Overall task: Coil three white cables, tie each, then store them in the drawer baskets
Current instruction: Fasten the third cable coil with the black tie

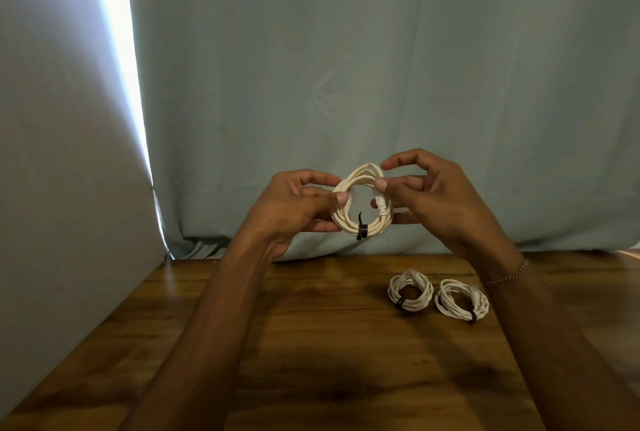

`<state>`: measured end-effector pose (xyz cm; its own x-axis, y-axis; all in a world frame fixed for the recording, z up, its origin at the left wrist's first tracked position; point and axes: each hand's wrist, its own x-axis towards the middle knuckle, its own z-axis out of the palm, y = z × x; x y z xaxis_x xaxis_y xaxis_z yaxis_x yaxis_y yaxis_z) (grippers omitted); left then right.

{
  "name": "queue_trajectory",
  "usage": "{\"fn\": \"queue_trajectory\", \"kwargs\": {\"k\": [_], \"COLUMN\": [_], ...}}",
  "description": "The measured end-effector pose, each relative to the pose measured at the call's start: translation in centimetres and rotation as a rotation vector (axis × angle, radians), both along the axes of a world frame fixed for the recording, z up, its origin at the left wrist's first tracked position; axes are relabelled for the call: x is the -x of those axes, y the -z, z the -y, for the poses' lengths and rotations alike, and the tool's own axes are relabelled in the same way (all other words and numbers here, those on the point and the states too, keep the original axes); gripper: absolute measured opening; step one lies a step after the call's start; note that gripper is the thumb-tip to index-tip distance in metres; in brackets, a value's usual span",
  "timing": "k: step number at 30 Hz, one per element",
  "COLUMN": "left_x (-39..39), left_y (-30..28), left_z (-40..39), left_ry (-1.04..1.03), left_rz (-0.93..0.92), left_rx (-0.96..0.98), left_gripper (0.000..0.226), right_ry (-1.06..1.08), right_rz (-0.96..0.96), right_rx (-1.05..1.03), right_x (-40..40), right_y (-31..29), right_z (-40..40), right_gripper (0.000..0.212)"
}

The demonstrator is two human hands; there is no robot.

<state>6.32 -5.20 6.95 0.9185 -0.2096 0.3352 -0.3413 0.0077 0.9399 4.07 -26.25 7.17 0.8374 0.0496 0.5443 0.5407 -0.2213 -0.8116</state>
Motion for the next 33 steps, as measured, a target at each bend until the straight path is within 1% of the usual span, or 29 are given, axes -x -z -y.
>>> {"fn": "queue_trajectory", "kwargs": {"k": [3, 7, 11, 16, 21, 26, 28, 30, 33], "left_x": [-0.1, 0.0, -0.2, -0.6, -0.8, -0.9, -1.0, -1.1, -1.2], "left_y": [0.2, 0.4, 0.6, 1.0, 1.3, 1.5, 1.5, 1.6, 1.9], "left_z": [0.2, 0.4, 0.6, 1.1, 1.6, 2.1, 2.2, 2.2, 2.2], "left_ry": [0.005, -0.027, -0.047, -0.061, -0.044, -0.037, -0.044, -0.056, -0.07], "left_rz": [0.014, 0.036, 0.077, 0.108, 0.108, 0.105, 0.097, 0.085, 0.061], "left_rx": [-0.047, -0.079, -0.084, -0.084, -0.047, 0.001, 0.021, 0.027, 0.051], "left_gripper": [0.027, 0.025, 0.024, 0.022, 0.023, 0.024, 0.023, 0.022, 0.02], "right_ry": [0.109, 0.268, 0.334, 0.404, 0.416, 0.382, 0.324, 0.291, 0.21], "right_rz": [0.077, 0.188, 0.223, 0.266, 0.248, 0.215, 0.216, 0.213, 0.153], "right_rx": [0.087, 0.256, 0.34, 0.274, 0.206, 0.156, 0.13, 0.149, 0.187], "right_x": [-0.6, -1.4, -1.4, -2.2, -2.3, -2.4, -2.5, -2.5, -2.6], "right_y": [0.6, 1.5, 1.7, 2.3, 2.2, 1.9, 1.8, 1.8, 2.0], "right_z": [-0.1, -0.4, -1.2, -1.5, -1.3, -0.6, -0.3, 0.1, 0.8], "right_gripper": [0.036, 0.033, 0.044, 0.026, 0.018, 0.016, 0.017, 0.018, 0.029]}}
